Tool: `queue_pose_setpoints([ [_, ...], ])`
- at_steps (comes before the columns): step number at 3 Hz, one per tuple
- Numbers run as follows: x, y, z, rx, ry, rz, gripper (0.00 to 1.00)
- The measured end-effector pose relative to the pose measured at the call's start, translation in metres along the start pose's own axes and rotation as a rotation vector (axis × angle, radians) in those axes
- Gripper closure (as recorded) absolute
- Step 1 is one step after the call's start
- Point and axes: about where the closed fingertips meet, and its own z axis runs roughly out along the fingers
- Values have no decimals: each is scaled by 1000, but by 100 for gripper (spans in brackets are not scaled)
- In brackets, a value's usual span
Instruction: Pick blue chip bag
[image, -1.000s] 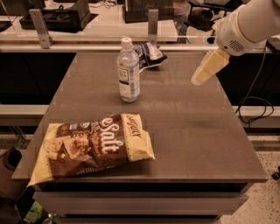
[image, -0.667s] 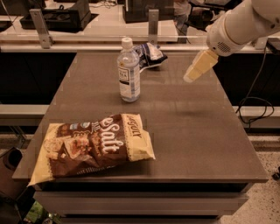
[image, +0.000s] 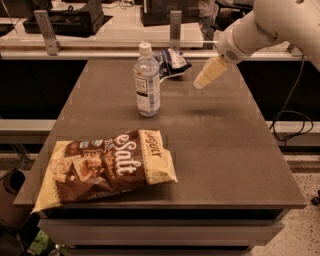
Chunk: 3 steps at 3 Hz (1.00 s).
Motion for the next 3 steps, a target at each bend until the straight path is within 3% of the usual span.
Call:
queue_pose_setpoints([
  [1, -10, -13, 29, 9, -49, 21, 0],
  [3, -33, -21, 85, -39, -137, 56, 0],
])
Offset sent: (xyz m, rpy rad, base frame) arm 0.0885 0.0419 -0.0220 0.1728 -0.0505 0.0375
